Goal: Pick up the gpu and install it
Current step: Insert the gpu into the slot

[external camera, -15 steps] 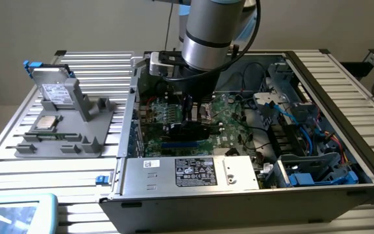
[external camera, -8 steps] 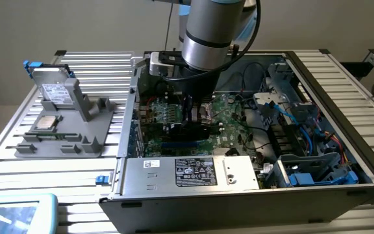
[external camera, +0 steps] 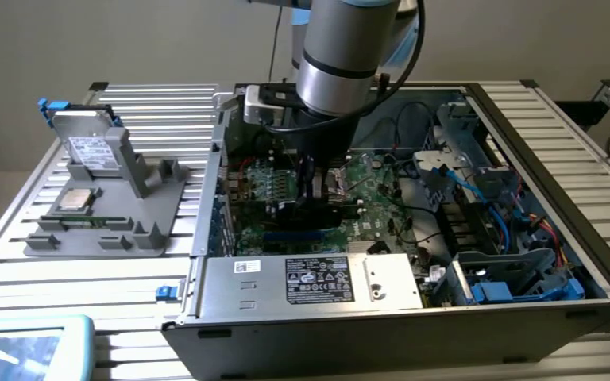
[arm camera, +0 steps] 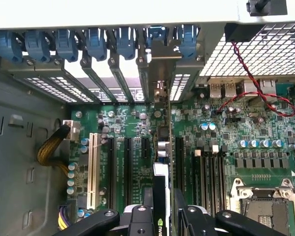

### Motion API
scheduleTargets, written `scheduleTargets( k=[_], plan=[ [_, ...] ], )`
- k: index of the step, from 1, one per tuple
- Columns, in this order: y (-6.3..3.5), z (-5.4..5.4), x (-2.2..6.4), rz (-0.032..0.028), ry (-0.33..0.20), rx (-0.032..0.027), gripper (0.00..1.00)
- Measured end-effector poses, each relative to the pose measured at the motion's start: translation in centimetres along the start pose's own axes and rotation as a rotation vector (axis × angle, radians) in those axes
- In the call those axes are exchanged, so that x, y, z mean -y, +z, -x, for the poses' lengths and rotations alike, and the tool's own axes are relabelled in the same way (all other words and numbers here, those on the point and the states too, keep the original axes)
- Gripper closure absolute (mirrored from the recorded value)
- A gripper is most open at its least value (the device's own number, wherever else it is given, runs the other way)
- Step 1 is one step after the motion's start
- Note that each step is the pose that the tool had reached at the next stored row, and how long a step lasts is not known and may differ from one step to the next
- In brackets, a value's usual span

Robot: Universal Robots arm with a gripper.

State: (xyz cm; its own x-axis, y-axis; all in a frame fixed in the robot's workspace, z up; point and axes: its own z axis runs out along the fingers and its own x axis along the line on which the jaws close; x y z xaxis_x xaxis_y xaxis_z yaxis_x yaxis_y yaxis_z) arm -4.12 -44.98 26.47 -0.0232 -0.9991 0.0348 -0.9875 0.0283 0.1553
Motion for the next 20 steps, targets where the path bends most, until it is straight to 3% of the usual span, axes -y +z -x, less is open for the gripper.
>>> scheduleTargets(
  k=[5, 20],
  plan=[
    [0.21, 0.01, 0.03, -0.0035, 0.000, 0.0002, 0.73],
    [0.32, 0.01, -0.06, -0.0037, 0.000, 0.0002, 0.73]
  ],
)
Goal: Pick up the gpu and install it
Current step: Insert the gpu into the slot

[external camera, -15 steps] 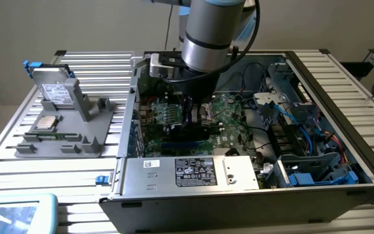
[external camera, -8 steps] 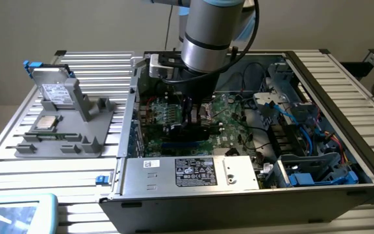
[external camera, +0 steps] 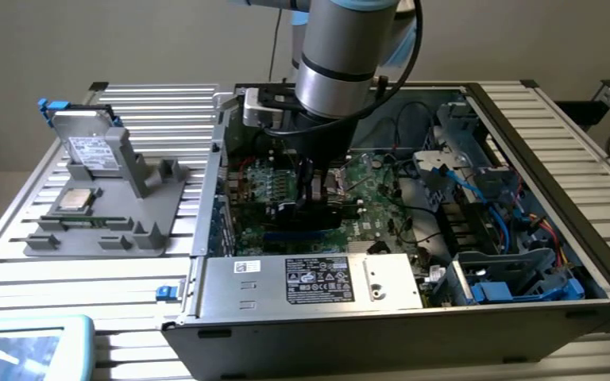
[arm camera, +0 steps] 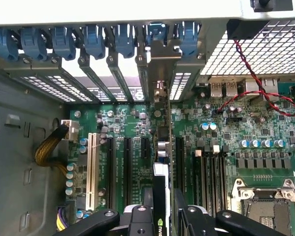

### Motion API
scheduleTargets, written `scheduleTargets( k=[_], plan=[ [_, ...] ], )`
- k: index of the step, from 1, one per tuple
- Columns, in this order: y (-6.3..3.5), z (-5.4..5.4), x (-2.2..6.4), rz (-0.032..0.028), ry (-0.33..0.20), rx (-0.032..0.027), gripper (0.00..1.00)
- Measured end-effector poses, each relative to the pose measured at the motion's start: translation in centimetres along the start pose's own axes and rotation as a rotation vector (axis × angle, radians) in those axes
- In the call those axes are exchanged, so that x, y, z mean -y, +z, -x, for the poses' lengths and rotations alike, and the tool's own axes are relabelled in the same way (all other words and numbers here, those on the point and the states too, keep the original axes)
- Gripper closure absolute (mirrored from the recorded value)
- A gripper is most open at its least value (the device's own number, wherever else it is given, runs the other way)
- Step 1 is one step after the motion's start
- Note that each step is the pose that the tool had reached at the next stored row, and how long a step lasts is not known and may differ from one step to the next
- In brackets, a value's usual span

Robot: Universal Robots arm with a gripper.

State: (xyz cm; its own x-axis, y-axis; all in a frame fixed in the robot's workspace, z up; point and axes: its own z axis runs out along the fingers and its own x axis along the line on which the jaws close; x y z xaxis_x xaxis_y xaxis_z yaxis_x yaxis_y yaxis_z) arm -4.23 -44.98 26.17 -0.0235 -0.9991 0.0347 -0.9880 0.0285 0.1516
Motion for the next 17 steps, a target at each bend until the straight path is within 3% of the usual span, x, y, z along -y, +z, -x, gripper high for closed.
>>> scheduleTargets(
  k=[17],
  plan=[
    [0.16, -0.12, -0.03, 0.0000, 0.000, 0.0022, 0.73]
  ],
)
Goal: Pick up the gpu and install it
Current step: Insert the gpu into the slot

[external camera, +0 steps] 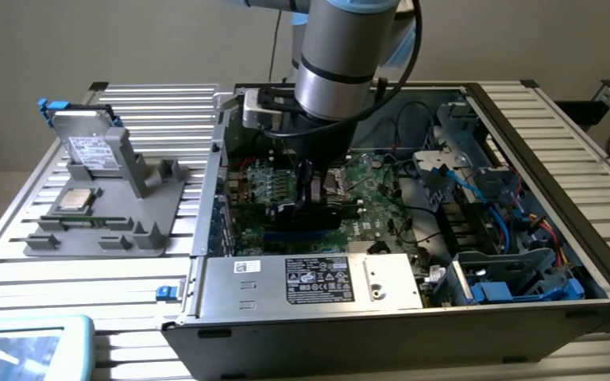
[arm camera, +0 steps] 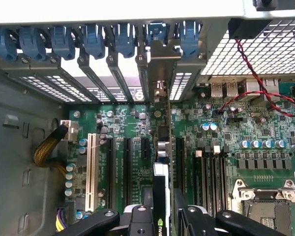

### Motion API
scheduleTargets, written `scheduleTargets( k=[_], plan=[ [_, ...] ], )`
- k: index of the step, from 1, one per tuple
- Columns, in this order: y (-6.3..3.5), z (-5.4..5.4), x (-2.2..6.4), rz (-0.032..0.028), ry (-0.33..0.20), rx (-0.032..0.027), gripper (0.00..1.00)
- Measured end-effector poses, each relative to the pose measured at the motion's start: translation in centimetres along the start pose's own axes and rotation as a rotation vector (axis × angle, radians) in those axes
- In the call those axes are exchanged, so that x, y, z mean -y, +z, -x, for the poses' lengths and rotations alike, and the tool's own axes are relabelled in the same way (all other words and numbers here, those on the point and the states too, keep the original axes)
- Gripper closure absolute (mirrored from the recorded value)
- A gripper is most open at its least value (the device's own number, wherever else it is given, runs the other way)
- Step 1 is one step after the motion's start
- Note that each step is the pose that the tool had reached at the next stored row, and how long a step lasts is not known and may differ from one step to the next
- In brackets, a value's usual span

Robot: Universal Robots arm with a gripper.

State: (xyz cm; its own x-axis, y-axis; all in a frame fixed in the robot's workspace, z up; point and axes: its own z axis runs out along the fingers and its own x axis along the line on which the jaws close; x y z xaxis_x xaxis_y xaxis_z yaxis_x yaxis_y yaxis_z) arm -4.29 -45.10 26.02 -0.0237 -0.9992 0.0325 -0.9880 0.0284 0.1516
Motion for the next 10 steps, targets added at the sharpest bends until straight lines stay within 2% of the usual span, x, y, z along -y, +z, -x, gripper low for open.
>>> scheduleTargets(
  k=[10],
  plan=[
    [0.00, -0.16, 0.00, 0.0000, 0.000, -0.0001, 0.73]
  ],
)
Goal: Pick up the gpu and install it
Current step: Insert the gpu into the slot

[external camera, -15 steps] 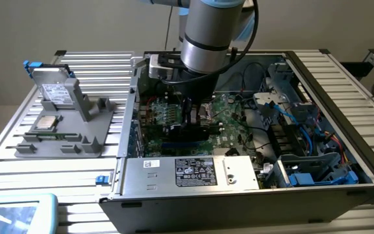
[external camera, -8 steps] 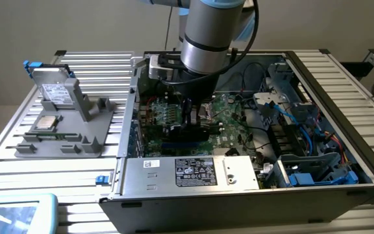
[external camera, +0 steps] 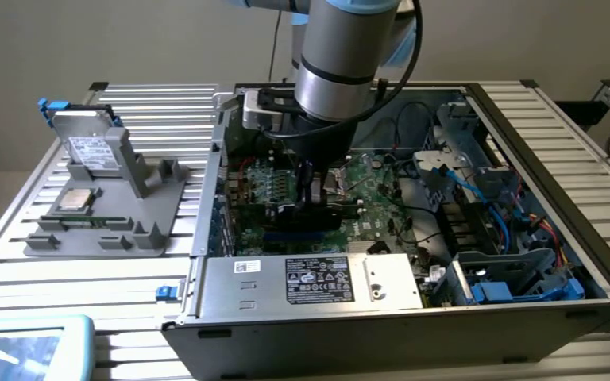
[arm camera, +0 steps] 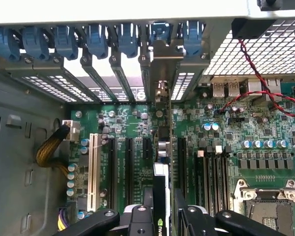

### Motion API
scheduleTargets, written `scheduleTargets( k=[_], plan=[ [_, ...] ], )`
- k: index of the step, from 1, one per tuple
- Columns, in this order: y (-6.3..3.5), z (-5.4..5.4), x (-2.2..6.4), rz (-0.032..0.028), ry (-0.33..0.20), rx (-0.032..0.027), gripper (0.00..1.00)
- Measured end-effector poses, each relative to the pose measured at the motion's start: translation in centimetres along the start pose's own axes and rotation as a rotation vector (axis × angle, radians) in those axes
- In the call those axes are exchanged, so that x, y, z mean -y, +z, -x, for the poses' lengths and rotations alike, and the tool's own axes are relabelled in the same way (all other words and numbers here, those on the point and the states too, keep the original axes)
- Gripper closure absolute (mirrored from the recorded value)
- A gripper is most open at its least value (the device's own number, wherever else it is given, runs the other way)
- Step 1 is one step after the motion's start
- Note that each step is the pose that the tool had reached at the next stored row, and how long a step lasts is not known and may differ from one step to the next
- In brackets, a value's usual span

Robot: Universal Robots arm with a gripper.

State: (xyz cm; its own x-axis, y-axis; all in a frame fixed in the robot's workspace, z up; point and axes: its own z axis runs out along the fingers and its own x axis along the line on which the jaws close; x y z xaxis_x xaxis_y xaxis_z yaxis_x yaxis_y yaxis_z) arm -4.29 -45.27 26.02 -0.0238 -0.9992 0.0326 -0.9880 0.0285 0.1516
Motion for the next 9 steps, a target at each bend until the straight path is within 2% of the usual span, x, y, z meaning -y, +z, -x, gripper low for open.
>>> scheduleTargets(
  k=[9],
  plan=[
    [0.07, 0.00, 0.01, 0.0011, 0.000, -0.0005, 0.73]
  ],
)
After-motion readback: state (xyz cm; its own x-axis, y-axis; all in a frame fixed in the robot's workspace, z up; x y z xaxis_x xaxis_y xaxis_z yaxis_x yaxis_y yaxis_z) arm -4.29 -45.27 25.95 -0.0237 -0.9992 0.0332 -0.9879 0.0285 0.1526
